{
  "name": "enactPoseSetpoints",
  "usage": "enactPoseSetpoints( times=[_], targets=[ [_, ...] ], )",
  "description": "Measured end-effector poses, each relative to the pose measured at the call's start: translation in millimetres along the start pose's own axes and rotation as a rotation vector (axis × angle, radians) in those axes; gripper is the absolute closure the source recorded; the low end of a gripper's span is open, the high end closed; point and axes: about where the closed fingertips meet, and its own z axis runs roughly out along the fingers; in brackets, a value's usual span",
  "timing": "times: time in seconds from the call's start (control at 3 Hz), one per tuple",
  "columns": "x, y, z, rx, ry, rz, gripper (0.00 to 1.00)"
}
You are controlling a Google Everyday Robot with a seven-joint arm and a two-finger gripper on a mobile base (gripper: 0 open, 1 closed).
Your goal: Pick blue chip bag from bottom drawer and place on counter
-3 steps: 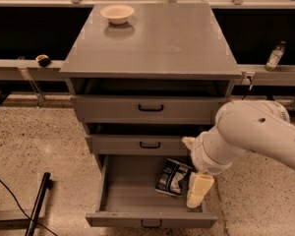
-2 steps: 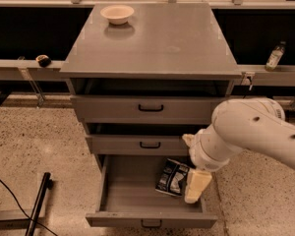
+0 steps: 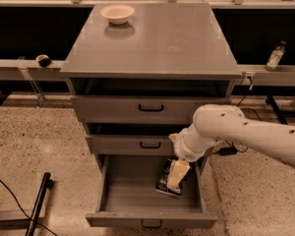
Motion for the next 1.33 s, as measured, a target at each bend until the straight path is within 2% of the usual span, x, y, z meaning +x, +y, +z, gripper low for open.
enactPoseSetpoints(
  times=[0.33,0.67,1.0,1.33],
  targets=[
    [7.9,-1.1,56.0,-0.044,-0.053,0.024,0.0],
    [26.2,13.8,109.5,-0.086,-0.109,0.059,0.0],
    [26.3,13.8,109.6,-0.086,-0.109,0.058,0.0],
    [33.9,12.6,135.6,-0.059,-0.108,0.035,0.0]
  ],
)
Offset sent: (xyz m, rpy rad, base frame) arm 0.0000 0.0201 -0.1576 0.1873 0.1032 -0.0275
